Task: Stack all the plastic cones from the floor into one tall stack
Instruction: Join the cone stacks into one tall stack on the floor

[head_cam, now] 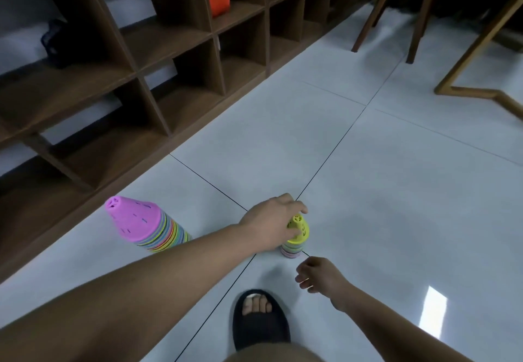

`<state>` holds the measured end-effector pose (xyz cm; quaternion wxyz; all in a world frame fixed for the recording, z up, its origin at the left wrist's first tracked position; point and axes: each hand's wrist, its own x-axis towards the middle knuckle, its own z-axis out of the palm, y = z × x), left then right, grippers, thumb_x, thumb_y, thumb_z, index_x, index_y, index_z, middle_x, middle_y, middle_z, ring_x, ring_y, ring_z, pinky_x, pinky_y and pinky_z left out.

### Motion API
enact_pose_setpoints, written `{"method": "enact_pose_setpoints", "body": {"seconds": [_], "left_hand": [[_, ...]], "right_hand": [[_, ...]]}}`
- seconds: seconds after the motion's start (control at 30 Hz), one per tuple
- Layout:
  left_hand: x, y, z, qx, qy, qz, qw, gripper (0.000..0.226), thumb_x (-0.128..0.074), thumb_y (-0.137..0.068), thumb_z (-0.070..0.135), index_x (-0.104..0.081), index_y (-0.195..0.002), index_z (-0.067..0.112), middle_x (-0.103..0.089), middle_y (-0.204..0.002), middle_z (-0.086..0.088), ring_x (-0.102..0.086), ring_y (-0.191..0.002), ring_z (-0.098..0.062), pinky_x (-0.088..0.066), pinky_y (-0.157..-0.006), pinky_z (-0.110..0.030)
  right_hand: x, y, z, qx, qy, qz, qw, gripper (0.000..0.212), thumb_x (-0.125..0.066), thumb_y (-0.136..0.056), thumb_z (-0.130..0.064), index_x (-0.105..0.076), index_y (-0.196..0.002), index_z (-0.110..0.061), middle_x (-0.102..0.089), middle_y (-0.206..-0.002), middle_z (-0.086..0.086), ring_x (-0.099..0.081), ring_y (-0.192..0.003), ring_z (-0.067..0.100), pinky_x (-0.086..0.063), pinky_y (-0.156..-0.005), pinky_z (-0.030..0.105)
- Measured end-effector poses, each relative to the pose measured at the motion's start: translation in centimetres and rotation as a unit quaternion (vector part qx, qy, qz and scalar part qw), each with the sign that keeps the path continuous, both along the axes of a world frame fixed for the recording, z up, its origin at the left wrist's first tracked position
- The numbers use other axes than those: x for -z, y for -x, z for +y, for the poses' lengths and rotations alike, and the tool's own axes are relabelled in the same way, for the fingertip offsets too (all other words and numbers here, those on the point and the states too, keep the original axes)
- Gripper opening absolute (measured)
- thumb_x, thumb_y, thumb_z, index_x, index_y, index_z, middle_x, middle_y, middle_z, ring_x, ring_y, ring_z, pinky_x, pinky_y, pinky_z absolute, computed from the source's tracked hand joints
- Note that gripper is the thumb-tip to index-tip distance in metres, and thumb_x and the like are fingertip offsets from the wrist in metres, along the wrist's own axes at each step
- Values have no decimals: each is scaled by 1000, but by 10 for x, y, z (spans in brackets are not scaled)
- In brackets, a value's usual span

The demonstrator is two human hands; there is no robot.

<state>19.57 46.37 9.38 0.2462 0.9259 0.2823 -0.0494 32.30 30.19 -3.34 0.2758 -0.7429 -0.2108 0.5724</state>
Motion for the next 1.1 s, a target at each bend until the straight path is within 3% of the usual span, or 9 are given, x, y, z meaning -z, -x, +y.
{"method": "enact_pose_setpoints", "body": {"seconds": [0.13, 0.27, 0.37, 0.47, 0.53, 0.67, 0.87, 0.97, 1.1], "left_hand": [[26, 0, -2, -18, 12, -2, 1000, 36, -66, -99, 37, -61, -134, 38, -59, -126, 3, -65, -108, -26, -54, -93, -40], [37, 13, 10, -50, 0, -26, 998, 28, -69, -99, 33, -65, -126, 31, -60, -117, 1, -65, -101, -28, -51, -87, -34], [41, 30, 24, -77, -18, -35, 996, 27, -72, -98, 30, -68, -124, 29, -64, -116, 0, -64, -100, -24, -46, -85, -31], [46, 46, 37, -101, -12, -36, 994, 27, -76, -96, 28, -70, -122, 27, -65, -110, -1, -61, -93, -22, -51, -88, -35], [49, 55, 42, -115, -4, -39, 993, 28, -79, -94, 28, -71, -121, 27, -65, -106, 0, -56, -89, -19, -52, -88, -36], [48, 61, 45, -126, 8, -39, 991, 27, -80, -93, 29, -72, -119, 29, -65, -105, 1, -57, -90, -18, -52, -87, -34], [-5, 59, 57, -152, -6, -99, 983, 27, -84, -88, 25, -76, -113, 21, -71, -100, -4, -61, -85, -19, -53, -88, -35], [-53, 62, 64, -165, -31, -137, 976, 27, -85, -86, 26, -76, -111, 22, -70, -99, -1, -61, -81, -17, -53, -86, -33], [-122, 75, 65, -194, -75, -200, 958, 27, -86, -86, 32, -73, -108, 24, -67, -101, 6, -65, -76, -11, -46, -74, -19]], "right_hand": [[21, -8, 2, 44, 31, -4, 999, 7, -58, -90, -11, -63, -92, -6, -69, -77, 11, -58, -62, 25, -39, -55, 26], [54, -10, 9, 75, 54, 3, 996, 30, -63, -72, -21, -61, -101, -12, -68, -85, 13, -60, -61, 25, -44, -56, 28], [64, -3, 20, 101, 42, 3, 994, 34, -66, -74, -22, -57, -107, -19, -68, -85, 11, -60, -62, 24, -48, -58, 30], [49, 7, 34, 116, 16, 5, 993, 26, -66, -87, -17, -57, -112, -21, -71, -89, 11, -62, -68, 23, -50, -62, 31], [43, 11, 41, 124, -2, 14, 992, 27, -67, -89, -19, -56, -114, -17, -72, -94, 11, -64, -72, 23, -52, -65, 33], [33, 14, 53, 124, -21, 30, 992, 40, -72, -73, -32, -67, -103, -6, -73, -88, 9, -67, -72, 23, -52, -70, 36], [-7, 18, 65, 124, -63, 59, 988, 36, -76, -75, -23, -67, -104, -3, -76, -87, 8, -72, -76, 25, -55, -75, 36], [-38, 22, 80, 111, -92, 64, 987, 51, -75, -70, -29, -66, -112, 0, -76, -92, 10, -75, -76, 24, -58, -74, 36], [-94, 37, 103, 71, -144, 73, 984, 58, -74, -72, -34, -69, -115, 5, -75, -95, 12, -77, -78, 22, -59, -72, 31]]}}
